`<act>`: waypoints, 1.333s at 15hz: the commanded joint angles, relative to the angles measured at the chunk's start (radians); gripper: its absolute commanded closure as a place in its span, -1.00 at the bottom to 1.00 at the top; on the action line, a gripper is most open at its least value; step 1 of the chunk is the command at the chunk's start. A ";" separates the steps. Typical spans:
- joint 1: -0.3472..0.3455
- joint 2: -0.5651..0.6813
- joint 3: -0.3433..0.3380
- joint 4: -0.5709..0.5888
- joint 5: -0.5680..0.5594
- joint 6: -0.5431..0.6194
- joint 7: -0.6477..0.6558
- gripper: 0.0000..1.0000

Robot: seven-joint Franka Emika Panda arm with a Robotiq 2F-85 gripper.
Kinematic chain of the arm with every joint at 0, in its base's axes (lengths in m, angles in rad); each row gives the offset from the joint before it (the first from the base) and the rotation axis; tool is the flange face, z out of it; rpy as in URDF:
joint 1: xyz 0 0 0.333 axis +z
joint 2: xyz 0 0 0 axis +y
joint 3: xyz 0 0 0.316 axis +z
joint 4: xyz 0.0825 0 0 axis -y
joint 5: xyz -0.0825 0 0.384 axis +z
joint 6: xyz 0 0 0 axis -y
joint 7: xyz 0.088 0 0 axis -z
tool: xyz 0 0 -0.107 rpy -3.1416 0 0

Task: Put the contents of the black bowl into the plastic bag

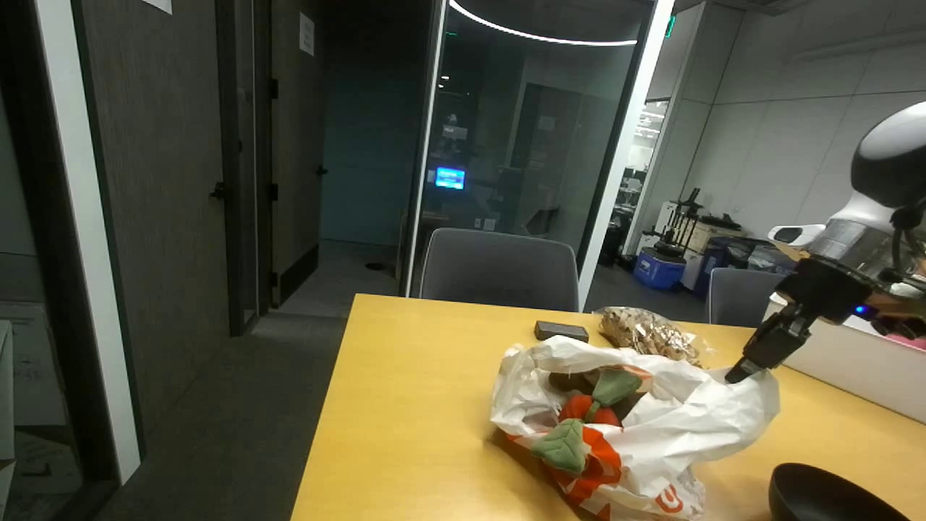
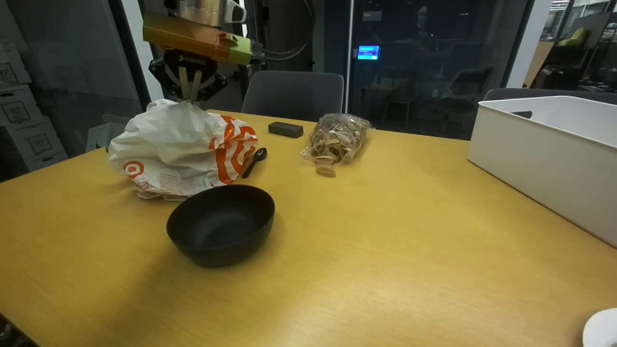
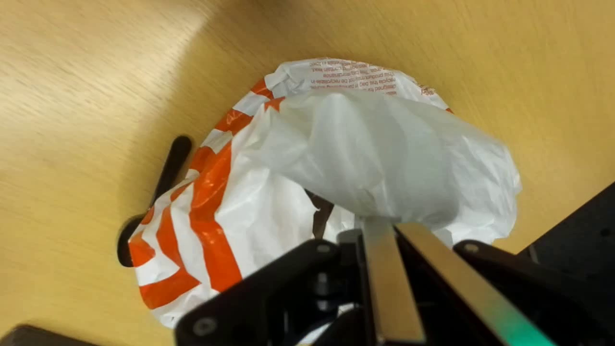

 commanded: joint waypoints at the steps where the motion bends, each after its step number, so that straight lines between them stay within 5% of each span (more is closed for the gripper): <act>1: 0.010 -0.051 -0.004 -0.005 -0.043 0.025 0.078 1.00; 2: 0.010 -0.058 -0.005 -0.001 -0.050 0.015 0.101 0.60; 13: 0.127 -0.179 -0.033 -0.031 0.122 -0.031 -0.159 -0.98; 20: 0.174 -0.218 0.033 -0.088 0.090 0.017 -0.155 -1.00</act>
